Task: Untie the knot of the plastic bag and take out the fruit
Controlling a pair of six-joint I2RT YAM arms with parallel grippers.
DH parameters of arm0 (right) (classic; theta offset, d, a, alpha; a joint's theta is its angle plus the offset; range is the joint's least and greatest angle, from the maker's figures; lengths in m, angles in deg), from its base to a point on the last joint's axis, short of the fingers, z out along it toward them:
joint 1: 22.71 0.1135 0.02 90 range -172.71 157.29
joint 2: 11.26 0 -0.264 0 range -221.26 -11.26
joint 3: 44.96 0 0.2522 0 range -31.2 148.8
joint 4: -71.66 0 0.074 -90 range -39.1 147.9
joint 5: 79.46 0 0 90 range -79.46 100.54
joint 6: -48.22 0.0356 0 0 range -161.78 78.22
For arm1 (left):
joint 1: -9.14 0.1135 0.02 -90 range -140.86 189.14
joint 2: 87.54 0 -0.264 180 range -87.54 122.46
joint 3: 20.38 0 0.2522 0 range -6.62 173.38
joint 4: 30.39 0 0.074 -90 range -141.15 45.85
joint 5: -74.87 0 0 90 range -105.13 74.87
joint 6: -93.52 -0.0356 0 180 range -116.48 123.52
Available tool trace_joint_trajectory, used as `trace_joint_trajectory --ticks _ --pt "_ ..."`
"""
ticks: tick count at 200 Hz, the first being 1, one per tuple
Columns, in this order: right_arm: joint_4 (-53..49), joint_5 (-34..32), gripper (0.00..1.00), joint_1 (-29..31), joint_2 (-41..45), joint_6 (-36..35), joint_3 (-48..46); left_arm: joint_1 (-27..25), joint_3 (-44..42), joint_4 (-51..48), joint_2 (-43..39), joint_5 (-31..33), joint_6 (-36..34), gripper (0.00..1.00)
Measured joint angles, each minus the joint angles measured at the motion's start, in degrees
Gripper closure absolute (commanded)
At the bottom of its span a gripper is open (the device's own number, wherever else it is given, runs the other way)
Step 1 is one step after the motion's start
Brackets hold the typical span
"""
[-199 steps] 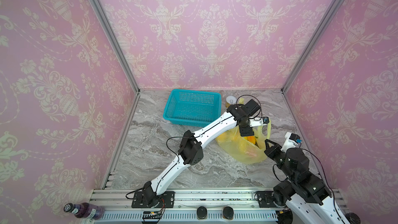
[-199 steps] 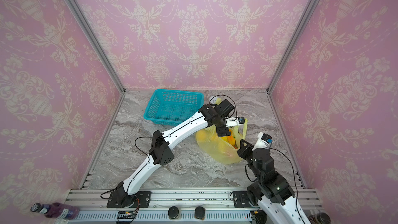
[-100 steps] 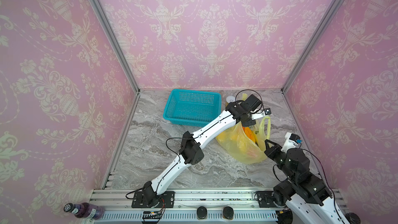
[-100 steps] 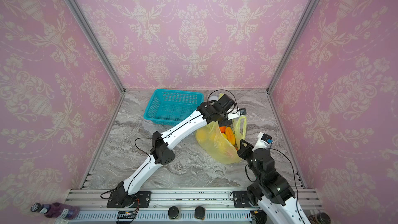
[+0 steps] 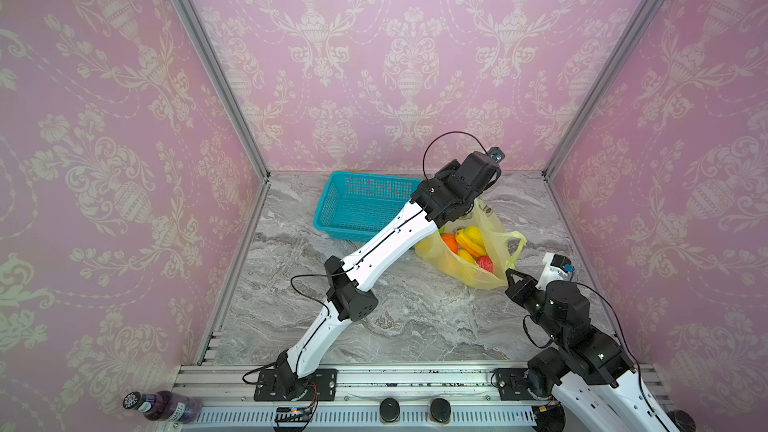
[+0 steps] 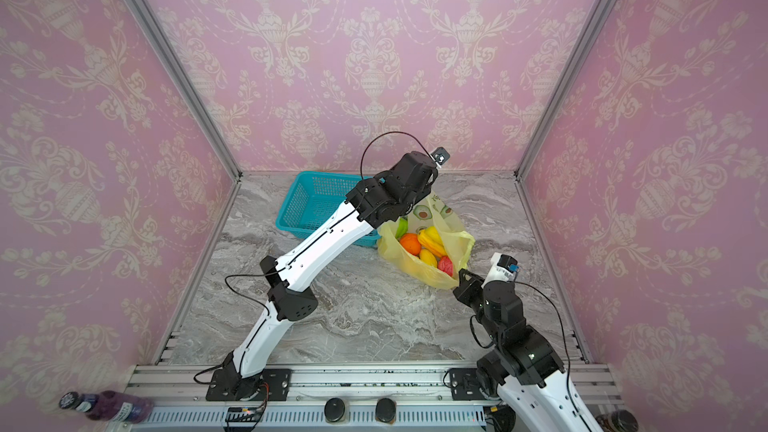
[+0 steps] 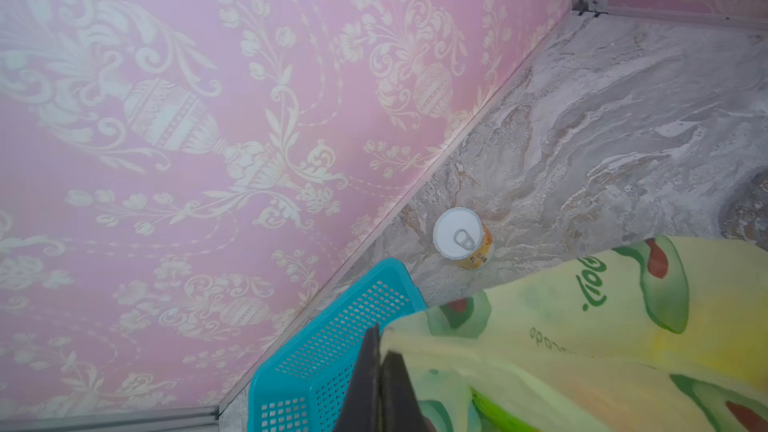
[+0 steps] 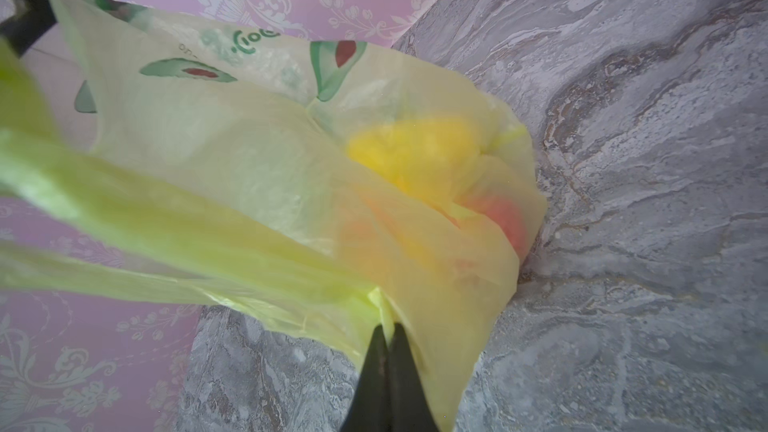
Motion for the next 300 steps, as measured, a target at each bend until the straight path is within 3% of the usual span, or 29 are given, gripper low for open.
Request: trace_joint_trajectory --ticks 24,69,103,138,162,180,206,240,275,300 --pt "-0.26 -2.84 1.00 0.00 -0.63 -0.63 0.00 0.00 -4.52 -1.95 -5.31 1.68 6.91 1.00" --pt "-4.81 -10.25 0.89 -0.02 -0.57 -1.27 -0.02 -0.07 -14.95 -5.22 -8.76 1.27 21.68 1.00" --pt "-7.72 -12.72 0.51 -0.02 1.03 -1.33 -0.15 -0.22 -23.41 -5.49 -9.66 -3.39 27.96 1.00" --pt "-13.90 -12.76 0.33 -0.02 6.25 -2.89 1.81 -3.32 -48.35 6.54 -20.63 -6.23 28.63 1.00" --pt "-15.50 -7.17 0.30 -0.02 9.62 -6.10 6.95 -5.20 -71.73 20.79 -33.97 -10.16 29.44 1.00" --pt "-15.47 -0.37 0.34 -0.02 8.04 -8.48 11.63 -5.01 -80.52 26.80 -40.17 -12.26 29.90 1.00" --pt "-13.57 9.09 0.38 -0.02 2.99 -10.62 15.89 -4.87 -81.96 32.09 -41.97 -12.66 30.08 1.00" --pt "-11.02 18.08 0.22 -0.02 -0.15 -12.72 15.67 -4.87 -81.96 35.50 -41.94 -12.83 30.01 1.00" --pt "-8.09 19.89 0.17 1.36 -6.19 -14.32 13.05 -4.87 -80.32 36.22 -40.17 -13.64 29.40 1.00" --pt "-6.45 16.98 0.12 7.19 -15.15 -16.09 12.02 -4.87 -77.46 35.89 -37.62 -13.66 29.11 1.00"
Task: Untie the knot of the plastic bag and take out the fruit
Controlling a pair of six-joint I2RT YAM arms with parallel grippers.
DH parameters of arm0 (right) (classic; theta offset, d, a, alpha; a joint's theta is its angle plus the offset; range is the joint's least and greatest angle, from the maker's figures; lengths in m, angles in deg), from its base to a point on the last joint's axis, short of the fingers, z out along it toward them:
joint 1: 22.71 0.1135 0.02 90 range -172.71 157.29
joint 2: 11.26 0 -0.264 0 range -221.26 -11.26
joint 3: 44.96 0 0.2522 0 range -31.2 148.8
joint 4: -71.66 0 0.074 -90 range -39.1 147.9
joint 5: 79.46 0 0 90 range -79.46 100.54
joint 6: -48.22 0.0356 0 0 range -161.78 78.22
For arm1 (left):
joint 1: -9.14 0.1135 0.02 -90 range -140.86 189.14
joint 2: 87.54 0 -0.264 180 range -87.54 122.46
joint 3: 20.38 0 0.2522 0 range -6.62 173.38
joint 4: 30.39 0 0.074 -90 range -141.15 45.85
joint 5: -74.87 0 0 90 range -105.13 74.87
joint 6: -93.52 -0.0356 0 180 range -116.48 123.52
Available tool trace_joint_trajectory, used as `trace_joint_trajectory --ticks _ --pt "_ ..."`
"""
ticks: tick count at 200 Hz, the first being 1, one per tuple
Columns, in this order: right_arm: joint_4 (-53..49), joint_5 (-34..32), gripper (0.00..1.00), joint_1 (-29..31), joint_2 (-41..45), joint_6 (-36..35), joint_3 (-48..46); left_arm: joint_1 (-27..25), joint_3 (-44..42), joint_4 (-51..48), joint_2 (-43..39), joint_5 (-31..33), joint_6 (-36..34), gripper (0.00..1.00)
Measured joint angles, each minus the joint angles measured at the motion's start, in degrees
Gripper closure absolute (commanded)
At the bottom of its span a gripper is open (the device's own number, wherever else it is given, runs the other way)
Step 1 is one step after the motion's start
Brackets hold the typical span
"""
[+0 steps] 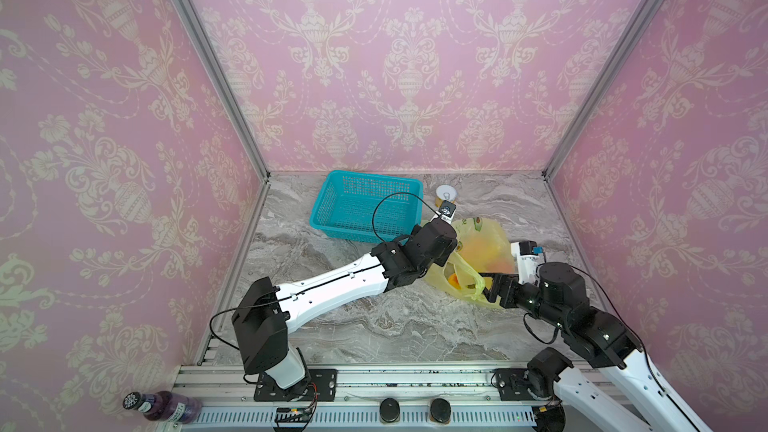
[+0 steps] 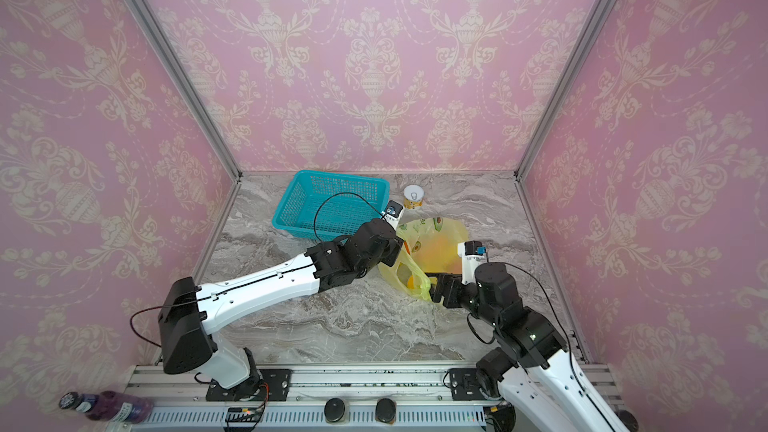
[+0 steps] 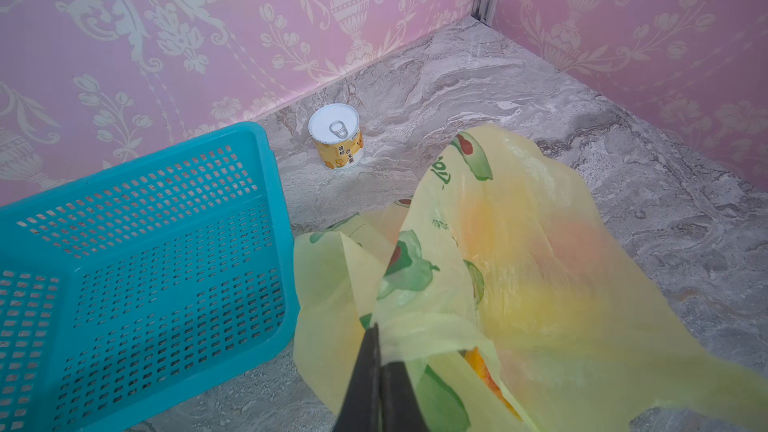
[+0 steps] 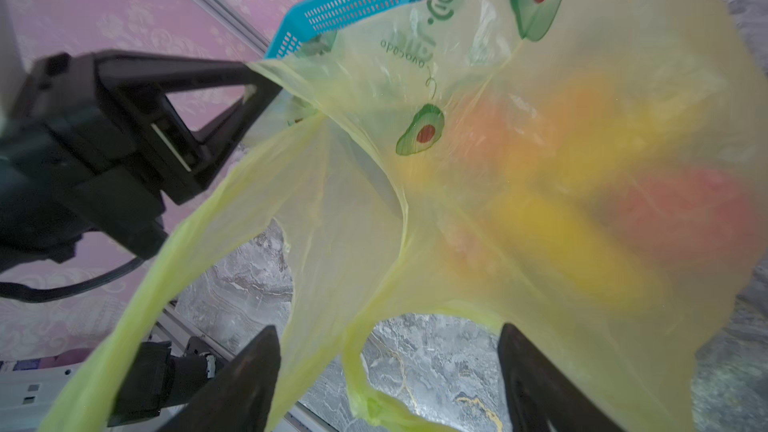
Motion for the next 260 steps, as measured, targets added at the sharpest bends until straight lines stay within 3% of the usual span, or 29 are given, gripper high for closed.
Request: trace_joint_trajectory --ticks 31,46,59,80,93,117,147,188,224,260 --pt "1.57 -6.16 0.09 9.60 -7.06 -2.23 0.00 0.00 2.54 -0.76 1.92 0.02 -0.66 1.00" --pt "1.66 -9.57 0.18 11.58 -8.94 -2.84 0.00 0.00 2.69 -1.20 1.92 0.04 -1.05 1.00" --pt "1.36 -12.92 0.34 12.00 -10.27 -3.21 0.00 0.00 2.69 -1.57 1.92 0.04 -1.25 1.00" --pt "0.37 -18.34 0.82 12.04 -11.96 -2.73 0.00 0.00 1.64 -1.60 0.96 0.04 -1.27 1.00" --pt "-0.76 -21.35 1.00 12.04 -12.04 -1.95 0.00 0.00 -0.37 -1.49 -0.79 0.04 -1.27 1.00" --pt "-2.99 -26.53 1.00 12.04 -8.81 0.04 0.00 0.00 -4.98 -0.11 -4.44 0.04 -1.22 1.00" --pt "-6.64 -34.21 1.00 12.04 1.99 3.17 0.02 0.00 -11.89 2.14 -8.85 0.09 -1.18 1.00" --pt "-12.96 -43.39 1.00 12.55 14.21 10.93 -0.81 -0.52 -14.40 5.29 -10.97 -2.12 -1.22 1.00" --pt "-16.15 -46.16 1.00 12.92 21.27 16.61 -2.62 -1.14 -14.71 7.93 -10.97 -4.85 -1.20 1.00" --pt "-19.74 -49.03 1.00 12.96 20.96 23.65 -2.73 -1.25 -15.91 9.25 -10.97 -6.21 -1.20 1.00"
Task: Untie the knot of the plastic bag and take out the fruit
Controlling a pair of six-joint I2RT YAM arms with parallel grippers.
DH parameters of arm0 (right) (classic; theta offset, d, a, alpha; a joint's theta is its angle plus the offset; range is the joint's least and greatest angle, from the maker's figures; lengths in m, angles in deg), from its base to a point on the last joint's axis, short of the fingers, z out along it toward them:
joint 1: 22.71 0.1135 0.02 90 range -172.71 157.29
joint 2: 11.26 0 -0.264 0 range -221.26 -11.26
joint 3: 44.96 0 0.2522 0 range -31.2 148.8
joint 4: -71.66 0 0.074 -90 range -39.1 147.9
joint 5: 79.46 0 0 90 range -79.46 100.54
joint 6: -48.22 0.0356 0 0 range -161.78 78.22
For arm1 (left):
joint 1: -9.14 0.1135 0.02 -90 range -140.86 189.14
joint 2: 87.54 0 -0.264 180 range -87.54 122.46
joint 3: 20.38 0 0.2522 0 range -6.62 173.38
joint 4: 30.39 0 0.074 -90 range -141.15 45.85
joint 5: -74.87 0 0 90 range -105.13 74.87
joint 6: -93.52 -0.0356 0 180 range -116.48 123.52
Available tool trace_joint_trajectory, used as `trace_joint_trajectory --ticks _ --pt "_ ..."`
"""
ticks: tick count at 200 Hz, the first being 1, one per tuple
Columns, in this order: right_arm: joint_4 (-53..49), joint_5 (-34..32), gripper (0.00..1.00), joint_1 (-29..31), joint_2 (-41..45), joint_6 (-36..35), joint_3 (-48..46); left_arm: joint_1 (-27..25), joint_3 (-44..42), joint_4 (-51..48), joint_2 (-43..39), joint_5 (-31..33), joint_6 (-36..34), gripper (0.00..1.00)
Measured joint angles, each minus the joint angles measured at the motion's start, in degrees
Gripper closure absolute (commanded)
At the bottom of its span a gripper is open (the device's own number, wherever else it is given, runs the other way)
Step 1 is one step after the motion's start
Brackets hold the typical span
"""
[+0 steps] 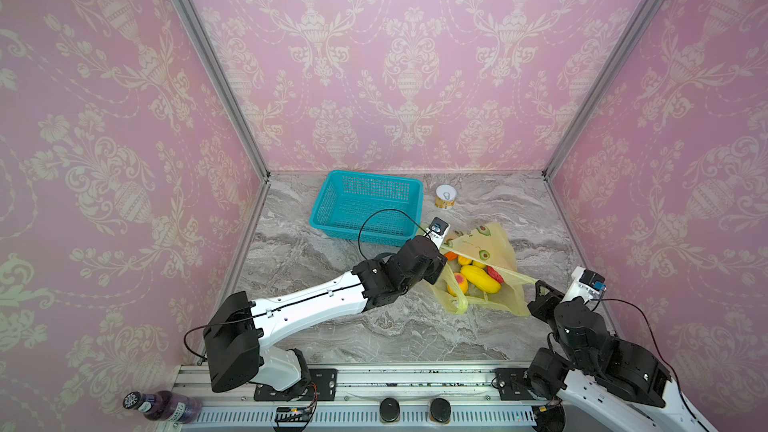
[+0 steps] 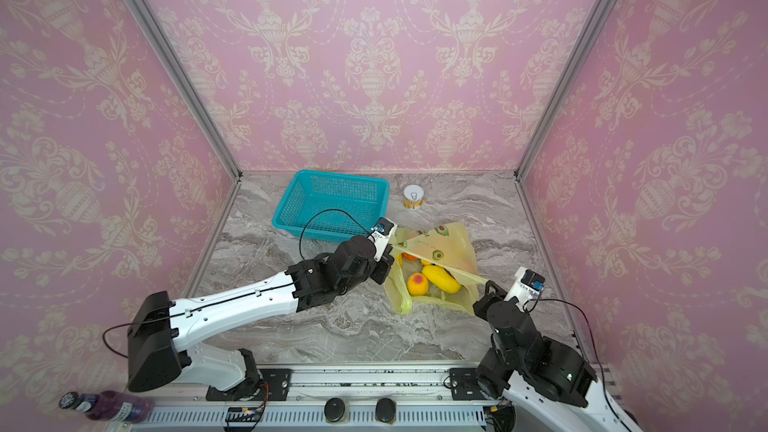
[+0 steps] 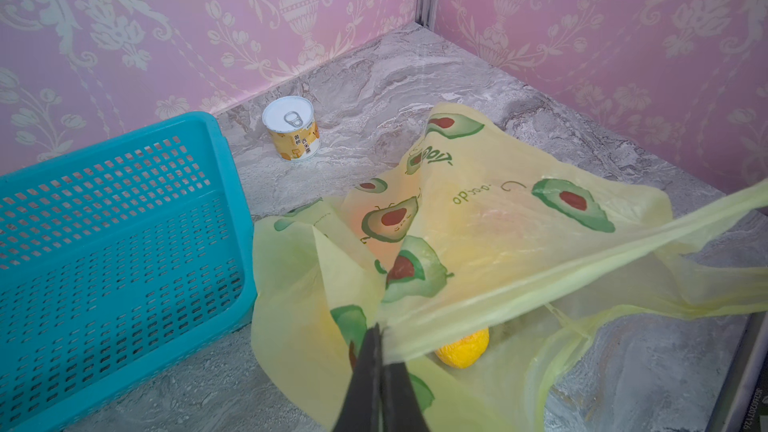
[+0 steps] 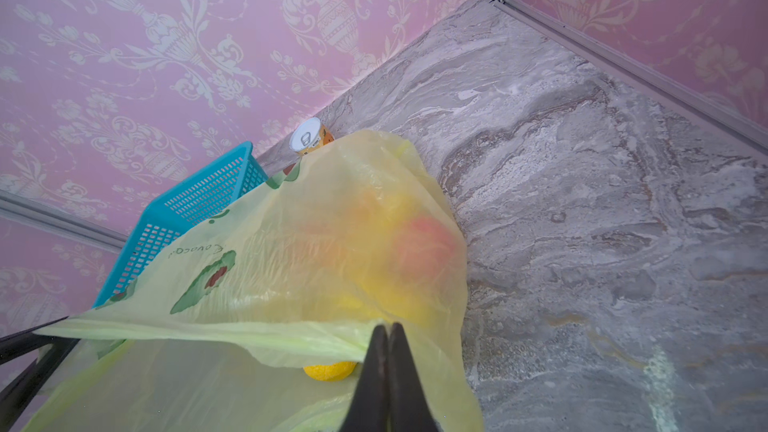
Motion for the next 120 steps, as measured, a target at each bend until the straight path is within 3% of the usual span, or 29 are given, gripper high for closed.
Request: trace_joint_trajectory --ticks 51,89,96,102,108,120 --pt "-2.25 -4.26 1.00 0.28 -3.54 4.96 0.92 0.00 -1.68 1.14 -0.70 -1.03 0.00 1.00" --pt "-5.40 -7.10 1.00 0.33 -7.10 7.28 6.86 0.00 -3.28 2.93 -2.95 -3.04 0.04 1.00" --pt "-5.81 -7.21 0.89 0.33 -7.30 6.97 8.24 0.00 -3.28 3.23 -3.02 -3.41 0.07 1.00" --pt "-5.75 -7.19 0.67 0.33 -7.21 6.10 9.25 0.00 -3.28 3.54 -3.02 -3.63 0.11 1.00" --pt "-5.86 -7.96 0.51 0.28 -7.08 4.81 9.92 0.13 -3.28 3.45 -3.04 -3.04 0.20 1.00" --pt "-4.96 -8.66 0.34 -0.26 -5.73 -0.28 9.99 1.42 -3.30 2.60 -3.23 -1.25 0.35 1.00"
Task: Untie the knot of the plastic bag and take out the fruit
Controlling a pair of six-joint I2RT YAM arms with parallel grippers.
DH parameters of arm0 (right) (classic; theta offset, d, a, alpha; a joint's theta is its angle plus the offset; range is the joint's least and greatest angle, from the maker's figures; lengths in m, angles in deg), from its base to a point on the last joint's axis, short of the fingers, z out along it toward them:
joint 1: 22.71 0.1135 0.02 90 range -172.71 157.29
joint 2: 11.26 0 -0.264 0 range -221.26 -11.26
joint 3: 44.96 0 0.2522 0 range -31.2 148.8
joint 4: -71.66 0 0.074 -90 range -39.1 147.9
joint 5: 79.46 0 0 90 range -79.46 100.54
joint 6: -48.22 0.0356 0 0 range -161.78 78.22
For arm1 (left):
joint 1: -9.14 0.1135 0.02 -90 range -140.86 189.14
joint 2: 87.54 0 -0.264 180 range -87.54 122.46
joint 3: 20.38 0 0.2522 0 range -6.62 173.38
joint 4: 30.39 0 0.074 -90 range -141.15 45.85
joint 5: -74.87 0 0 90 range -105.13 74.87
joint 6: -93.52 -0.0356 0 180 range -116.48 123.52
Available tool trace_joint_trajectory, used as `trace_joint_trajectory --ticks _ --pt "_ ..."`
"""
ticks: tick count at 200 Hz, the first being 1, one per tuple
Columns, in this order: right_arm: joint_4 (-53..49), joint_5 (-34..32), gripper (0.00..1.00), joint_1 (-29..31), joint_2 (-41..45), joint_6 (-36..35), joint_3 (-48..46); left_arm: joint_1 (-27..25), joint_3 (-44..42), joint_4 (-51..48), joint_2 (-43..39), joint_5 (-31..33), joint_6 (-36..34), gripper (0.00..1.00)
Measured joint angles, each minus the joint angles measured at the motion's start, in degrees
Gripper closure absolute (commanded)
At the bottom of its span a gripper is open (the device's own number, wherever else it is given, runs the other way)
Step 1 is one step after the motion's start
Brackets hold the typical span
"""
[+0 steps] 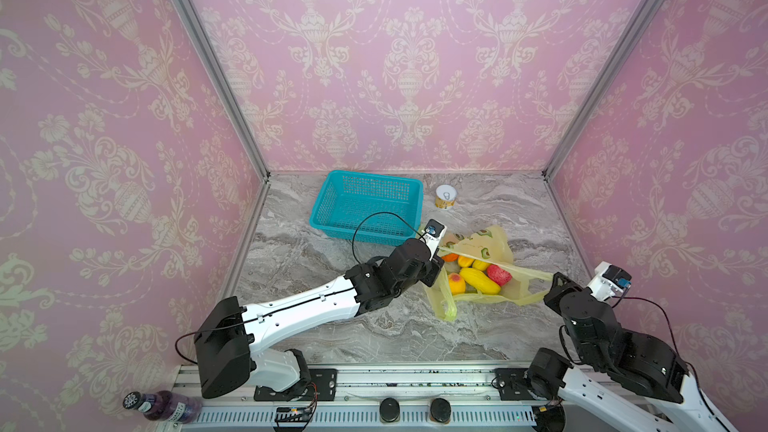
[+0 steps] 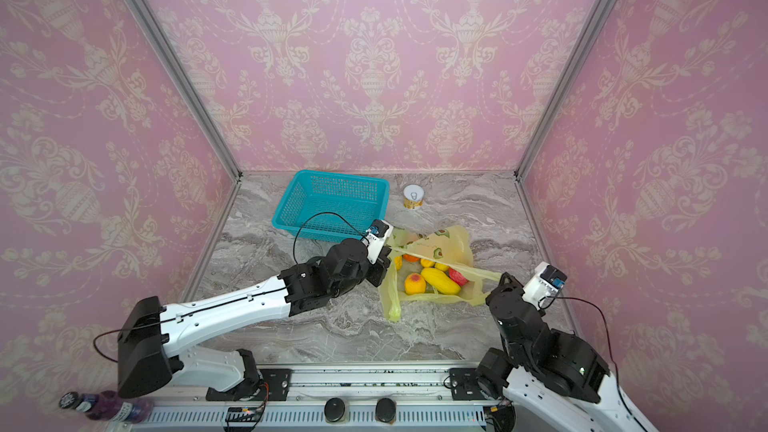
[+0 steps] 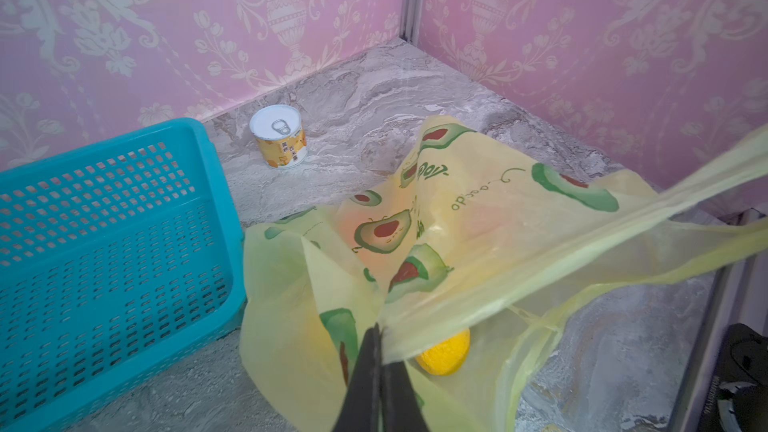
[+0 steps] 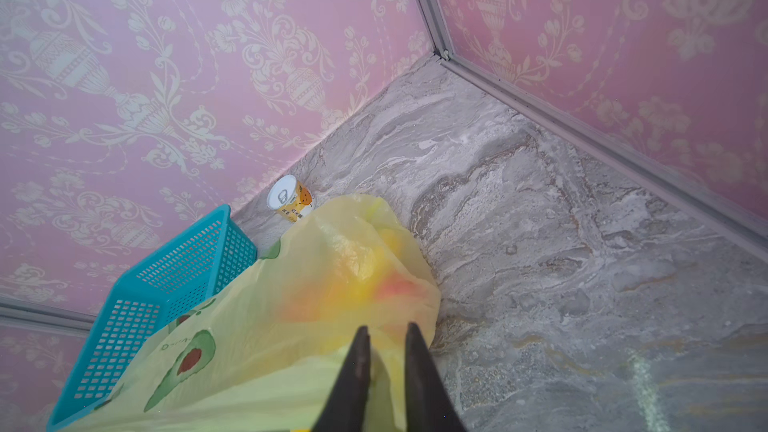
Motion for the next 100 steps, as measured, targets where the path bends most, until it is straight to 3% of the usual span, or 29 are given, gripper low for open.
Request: trace_joint_trajectory --ticks 28,55,65,85,100 --pt "5.11 4.09 0.17 -0.46 -0.35 -10.12 -0.92 2.84 -0.02 -0.52 -0.02 2.69 0.35 1.00" --pt "7.45 8.63 0.15 -0.46 -7.06 -16.35 0.76 2.82 -0.02 -0.59 0.85 3.10 0.74 1.00" --pt "8.46 10.88 0.23 -0.46 -9.16 -18.38 2.08 2.84 0.00 -0.59 1.51 3.10 0.79 1.00" --pt "11.21 17.59 0.52 -0.37 -10.97 -22.71 4.66 3.10 0.02 -0.61 2.89 3.08 0.76 1.00" --pt "13.97 24.35 0.65 0.07 -11.39 -24.98 6.21 3.21 0.04 -0.61 3.45 3.08 0.79 1.00"
